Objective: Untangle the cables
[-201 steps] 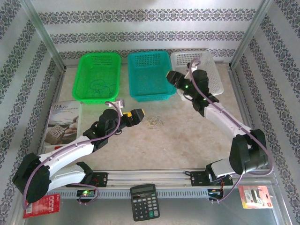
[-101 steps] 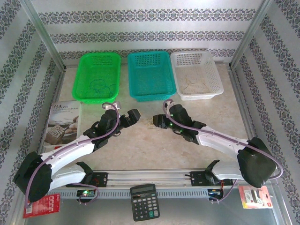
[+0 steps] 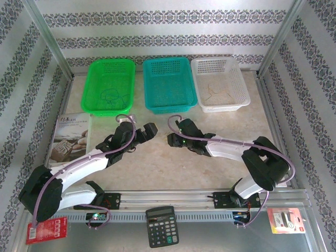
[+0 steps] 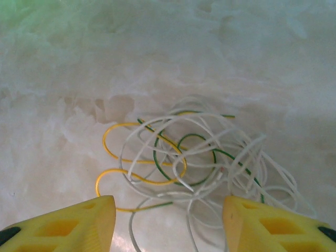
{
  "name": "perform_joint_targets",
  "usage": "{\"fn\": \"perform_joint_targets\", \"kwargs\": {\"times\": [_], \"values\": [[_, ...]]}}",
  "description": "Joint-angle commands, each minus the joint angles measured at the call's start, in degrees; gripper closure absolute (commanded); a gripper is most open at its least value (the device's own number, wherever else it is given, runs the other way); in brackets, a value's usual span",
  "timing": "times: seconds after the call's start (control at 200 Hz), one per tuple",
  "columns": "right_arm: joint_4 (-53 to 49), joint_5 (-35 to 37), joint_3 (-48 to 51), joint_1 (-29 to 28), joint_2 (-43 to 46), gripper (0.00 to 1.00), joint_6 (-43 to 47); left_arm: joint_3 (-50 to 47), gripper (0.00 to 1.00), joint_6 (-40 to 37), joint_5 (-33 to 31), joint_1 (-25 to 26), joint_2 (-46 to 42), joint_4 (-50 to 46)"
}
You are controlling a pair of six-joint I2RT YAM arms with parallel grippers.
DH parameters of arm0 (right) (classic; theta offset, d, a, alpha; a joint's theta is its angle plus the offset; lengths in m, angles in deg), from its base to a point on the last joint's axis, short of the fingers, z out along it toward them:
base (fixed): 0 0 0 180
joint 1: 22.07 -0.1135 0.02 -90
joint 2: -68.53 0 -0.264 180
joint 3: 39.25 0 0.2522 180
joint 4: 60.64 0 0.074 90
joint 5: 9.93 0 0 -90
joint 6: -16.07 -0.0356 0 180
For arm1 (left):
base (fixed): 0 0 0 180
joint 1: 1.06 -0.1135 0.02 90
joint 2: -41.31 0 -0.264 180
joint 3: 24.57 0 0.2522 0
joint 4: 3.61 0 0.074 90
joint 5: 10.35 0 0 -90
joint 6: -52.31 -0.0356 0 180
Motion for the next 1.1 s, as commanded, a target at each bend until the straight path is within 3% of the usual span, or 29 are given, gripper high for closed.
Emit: {"fn": "perform_joint_targets", "kwargs": {"times": [0.0, 0.22, 0.624, 0.954, 1.094], "values": [[0.7, 0.7, -2.5, 0.1, -2.6, 0.43, 1.3, 2.4, 0.0, -0.4, 2.1, -0.9, 1.1, -1.8], [3.0, -2.6, -3.3, 3.0, -7.7, 0.47, -0.2, 2.6, 0.0, 0.1, 2.9, -1.2, 2.2, -1.4], [5.5, -6.2, 3.8, 6.2, 0.0, 1.0, -2.2, 2.1, 0.0, -0.5, 4.8, -1.9, 2.9, -0.4], [9.0, -13.4, 9.1, 7.9, 10.6, 1.0, -6.3, 2.2, 0.0, -0.4, 7.9, -2.0, 4.3, 2.1], [10.1, -14.6, 10.4, 8.5, 13.4, 1.0, -8.4, 2.0, 0.06, -1.2, 9.8, -2.0, 5.9, 3.9]]}}
